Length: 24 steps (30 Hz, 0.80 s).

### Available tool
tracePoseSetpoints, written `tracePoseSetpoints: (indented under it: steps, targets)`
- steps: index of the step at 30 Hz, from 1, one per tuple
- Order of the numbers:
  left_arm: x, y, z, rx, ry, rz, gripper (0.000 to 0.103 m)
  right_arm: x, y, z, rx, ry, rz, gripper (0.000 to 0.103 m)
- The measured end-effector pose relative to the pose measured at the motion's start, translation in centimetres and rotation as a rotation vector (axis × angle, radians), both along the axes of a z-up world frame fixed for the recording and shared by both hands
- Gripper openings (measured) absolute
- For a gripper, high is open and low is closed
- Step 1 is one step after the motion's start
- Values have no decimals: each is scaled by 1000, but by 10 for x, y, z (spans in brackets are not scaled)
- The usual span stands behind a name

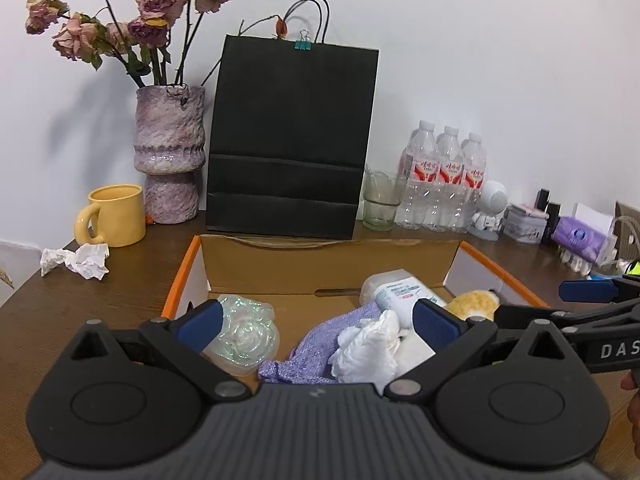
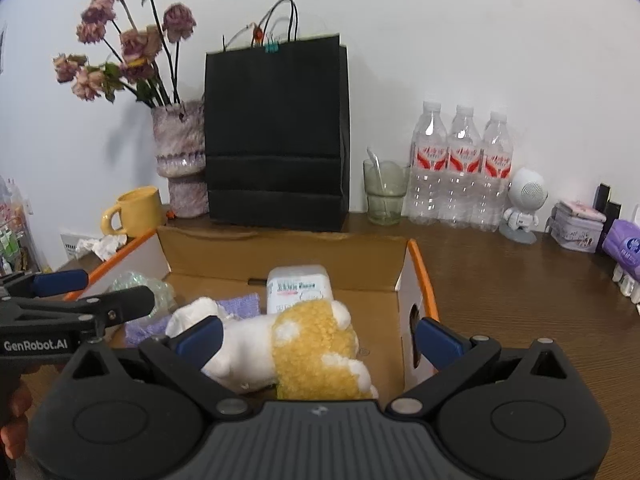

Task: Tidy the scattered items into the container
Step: 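Drop crumpled tissue in box with left gripper while right drops plush toy, then withdraw both grippers toward the red rose and snack packet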

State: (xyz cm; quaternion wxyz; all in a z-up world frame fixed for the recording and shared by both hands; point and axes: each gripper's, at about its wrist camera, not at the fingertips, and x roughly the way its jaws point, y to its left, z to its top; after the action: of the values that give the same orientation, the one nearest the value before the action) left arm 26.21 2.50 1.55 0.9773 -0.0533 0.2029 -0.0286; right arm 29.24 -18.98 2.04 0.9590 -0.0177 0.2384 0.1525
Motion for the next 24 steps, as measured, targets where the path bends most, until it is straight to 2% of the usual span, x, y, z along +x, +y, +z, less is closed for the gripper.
tracePoseSetpoints:
  steps: [4, 9, 19, 24]
  targets:
    - [-20, 6, 16, -45, -16, -21, 103, -21, -12, 16, 34, -39, 4, 103]
    - [-46, 12, 21, -25, -15, -28, 103, -42, -27, 17, 42, -17, 21, 103]
    - [-77, 34, -6, -36, 85, -10, 103, -76, -32, -26, -4, 92, 29, 103]
    - [-84, 24, -25, -54, 137, -29, 103, -81, -22, -48, 0, 154, 47, 103]
